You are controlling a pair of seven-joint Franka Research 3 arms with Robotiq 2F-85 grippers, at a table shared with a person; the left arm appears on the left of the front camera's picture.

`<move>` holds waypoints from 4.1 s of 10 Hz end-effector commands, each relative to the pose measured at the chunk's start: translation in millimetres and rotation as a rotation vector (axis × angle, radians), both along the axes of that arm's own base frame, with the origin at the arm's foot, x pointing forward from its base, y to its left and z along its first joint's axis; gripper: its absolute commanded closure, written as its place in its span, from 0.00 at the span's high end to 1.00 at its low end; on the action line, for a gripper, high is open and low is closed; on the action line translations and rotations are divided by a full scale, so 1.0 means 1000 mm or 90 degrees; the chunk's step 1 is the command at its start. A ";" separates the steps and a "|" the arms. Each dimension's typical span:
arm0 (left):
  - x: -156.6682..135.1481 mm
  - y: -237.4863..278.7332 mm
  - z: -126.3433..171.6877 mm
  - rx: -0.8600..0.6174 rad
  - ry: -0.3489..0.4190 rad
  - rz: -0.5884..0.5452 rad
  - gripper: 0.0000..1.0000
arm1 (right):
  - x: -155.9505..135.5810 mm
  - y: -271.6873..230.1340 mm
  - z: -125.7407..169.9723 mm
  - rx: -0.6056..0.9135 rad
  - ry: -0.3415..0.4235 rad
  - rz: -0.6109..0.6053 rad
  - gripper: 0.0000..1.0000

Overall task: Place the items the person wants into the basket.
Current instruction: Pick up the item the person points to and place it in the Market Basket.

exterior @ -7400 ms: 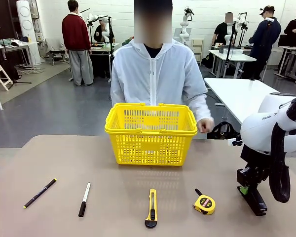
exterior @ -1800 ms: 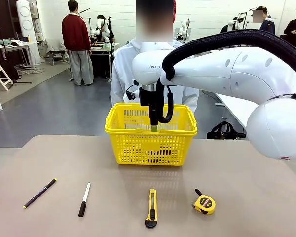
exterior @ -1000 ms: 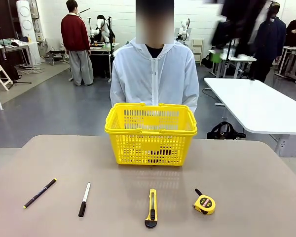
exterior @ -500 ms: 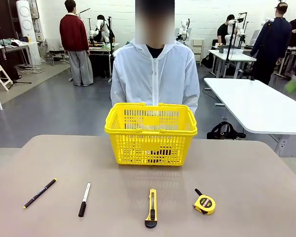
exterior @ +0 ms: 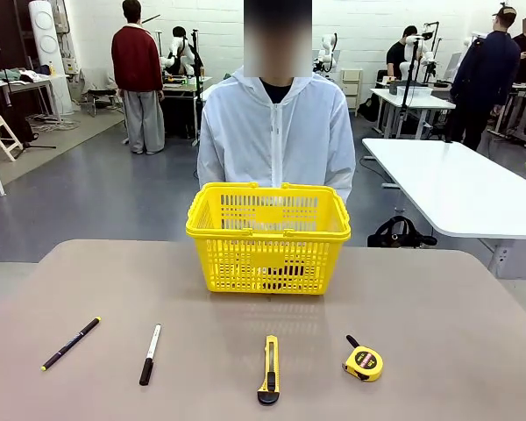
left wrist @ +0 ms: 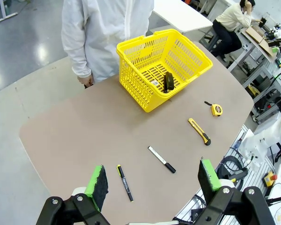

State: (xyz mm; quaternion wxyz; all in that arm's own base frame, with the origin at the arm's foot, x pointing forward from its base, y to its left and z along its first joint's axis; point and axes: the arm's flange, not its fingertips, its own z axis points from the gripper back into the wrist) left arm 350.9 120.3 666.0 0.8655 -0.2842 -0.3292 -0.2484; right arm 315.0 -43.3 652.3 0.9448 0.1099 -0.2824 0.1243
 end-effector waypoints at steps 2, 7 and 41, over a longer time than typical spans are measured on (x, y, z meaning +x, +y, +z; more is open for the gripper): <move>0.000 0.001 0.000 -0.007 -0.011 -0.008 1.00 | 0.001 0.003 -0.004 -0.003 0.009 0.005 1.00; 0.000 0.001 0.000 -0.007 -0.011 -0.008 1.00 | 0.001 0.003 -0.004 -0.003 0.009 0.005 1.00; -0.010 -0.280 -0.215 0.435 0.218 0.297 1.00 | 0.001 0.003 -0.004 -0.003 0.009 0.005 1.00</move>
